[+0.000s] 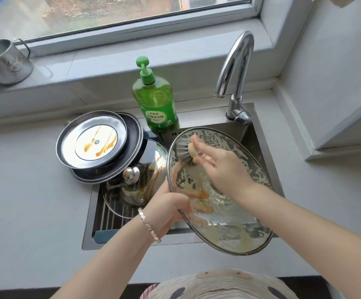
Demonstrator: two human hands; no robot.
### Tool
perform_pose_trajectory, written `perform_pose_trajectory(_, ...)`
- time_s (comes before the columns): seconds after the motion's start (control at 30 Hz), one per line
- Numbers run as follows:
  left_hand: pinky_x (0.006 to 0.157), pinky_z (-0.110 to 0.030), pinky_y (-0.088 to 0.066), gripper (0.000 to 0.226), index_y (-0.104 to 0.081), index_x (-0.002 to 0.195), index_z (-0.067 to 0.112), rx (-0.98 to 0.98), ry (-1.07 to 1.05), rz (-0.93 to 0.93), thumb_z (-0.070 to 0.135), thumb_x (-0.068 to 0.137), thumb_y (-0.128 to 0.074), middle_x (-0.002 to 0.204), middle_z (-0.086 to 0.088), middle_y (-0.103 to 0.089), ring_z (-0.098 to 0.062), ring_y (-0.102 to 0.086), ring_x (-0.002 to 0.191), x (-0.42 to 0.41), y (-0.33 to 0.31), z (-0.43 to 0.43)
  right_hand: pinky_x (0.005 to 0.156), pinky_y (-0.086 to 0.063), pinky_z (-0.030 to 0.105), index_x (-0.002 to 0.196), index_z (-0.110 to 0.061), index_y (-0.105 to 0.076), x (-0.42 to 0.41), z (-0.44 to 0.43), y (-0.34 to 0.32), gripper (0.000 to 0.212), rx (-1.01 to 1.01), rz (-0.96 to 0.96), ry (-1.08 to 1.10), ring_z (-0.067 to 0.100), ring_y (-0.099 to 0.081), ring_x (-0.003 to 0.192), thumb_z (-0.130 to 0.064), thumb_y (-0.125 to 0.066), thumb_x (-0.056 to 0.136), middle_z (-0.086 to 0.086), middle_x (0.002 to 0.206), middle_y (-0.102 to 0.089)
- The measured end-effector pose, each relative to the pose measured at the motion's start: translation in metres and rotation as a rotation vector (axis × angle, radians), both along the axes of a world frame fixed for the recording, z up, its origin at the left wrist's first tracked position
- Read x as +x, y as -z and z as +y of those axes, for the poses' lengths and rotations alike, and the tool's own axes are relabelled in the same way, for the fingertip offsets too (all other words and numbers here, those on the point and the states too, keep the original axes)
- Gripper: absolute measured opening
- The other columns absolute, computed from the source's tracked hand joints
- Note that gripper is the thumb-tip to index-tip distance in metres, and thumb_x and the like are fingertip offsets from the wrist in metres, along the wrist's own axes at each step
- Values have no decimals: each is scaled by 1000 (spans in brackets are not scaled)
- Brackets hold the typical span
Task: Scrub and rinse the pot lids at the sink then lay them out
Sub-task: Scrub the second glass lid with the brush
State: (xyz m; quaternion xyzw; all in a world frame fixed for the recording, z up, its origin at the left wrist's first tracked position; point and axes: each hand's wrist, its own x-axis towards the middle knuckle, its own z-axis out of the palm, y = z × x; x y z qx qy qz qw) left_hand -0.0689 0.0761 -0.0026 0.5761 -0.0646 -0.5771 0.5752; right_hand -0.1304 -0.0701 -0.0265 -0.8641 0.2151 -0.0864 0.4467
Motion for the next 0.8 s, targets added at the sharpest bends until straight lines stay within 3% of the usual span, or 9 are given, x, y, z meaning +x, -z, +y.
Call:
perform_pose_trajectory(0.07, 70, -61, -51, 92, -41, 129, 40, -16, 6, 35, -15, 55, -40, 115, -32, -59, -51, -62, 93, 1, -1, 3, 78, -54, 42, 139, -37, -36, -1, -6, 3, 48, -50, 11, 3, 26, -63, 97, -28, -52, 95, 8, 118, -66)
perform_pose_trajectory(0.17, 74, -64, -49, 100, -28, 135, 46, 14, 22, 59, -14, 56, -42, 110, -32, -62, -52, -61, 93, 1, -1, 3, 84, -50, 32, 139, -38, -38, 6, -38, 6, 47, -32, 145, 267, 20, -60, 108, -30, -52, 95, -3, 128, -60)
perform_pose_trajectory(0.27, 71, -60, -53, 99, -30, 138, 41, 6, 41, 10, -15, 58, -43, 116, -28, -60, -50, -62, 95, 1, 1, -2, 66, -48, 27, 138, -40, -39, 3, -6, -10, 45, -39, 78, 81, 10, -62, 78, -34, -51, 95, -8, 117, -65)
perform_pose_trajectory(0.33, 67, -55, -55, 94, -37, 135, 37, -19, 43, 3, -16, 58, -41, 116, -28, -60, -50, -62, 96, 5, 0, -1, 55, -43, 24, 134, -44, -41, -1, 9, -13, 43, -46, 7, -2, 2, -50, 61, -41, -52, 93, -11, 111, -66)
perform_pose_trajectory(0.5, 69, -56, -55, 100, -29, 133, 50, -16, 67, 74, -16, 58, -40, 111, -30, -62, -51, -62, 94, 6, -5, 2, 50, -39, 23, 134, -41, -46, 14, -29, -10, 41, 16, 79, 307, 4, -49, 59, -47, -48, 93, -17, 62, -49)
perform_pose_trajectory(0.6, 69, -58, -54, 90, -40, 131, 38, -58, 83, 31, -17, 59, -38, 115, -27, -62, -48, -62, 96, 6, -7, 1, 50, -48, 28, 131, -44, -44, 1, 8, -18, 40, 55, -84, 33, 4, -60, 60, -42, -53, 91, -9, 91, -70)
perform_pose_trajectory(0.67, 68, -56, -55, 90, -42, 132, 34, -74, 81, 29, -17, 58, -38, 116, -26, -61, -48, -63, 96, 9, -10, 3, 50, -50, 30, 128, -46, -40, -8, 12, -16, 42, 12, -120, -64, 6, -56, 56, -41, -56, 89, -2, 95, -71)
perform_pose_trajectory(0.73, 68, -54, -55, 94, -40, 129, 44, -62, 81, 44, -16, 57, -39, 115, -27, -61, -48, -63, 94, 10, -11, 2, 52, -49, 27, 128, -45, -41, -1, -10, -15, 41, 45, -63, 75, 4, -56, 55, -39, -56, 90, -10, 95, -70)
perform_pose_trajectory(0.8, 67, -54, -56, 97, -35, 130, 49, -44, 85, 61, -15, 57, -39, 114, -27, -62, -49, -63, 95, 8, -9, 0, 65, -55, 33, 130, -44, -45, 4, -23, -12, 40, 60, -9, 175, 10, -64, 71, -40, -55, 91, -10, 108, -68)
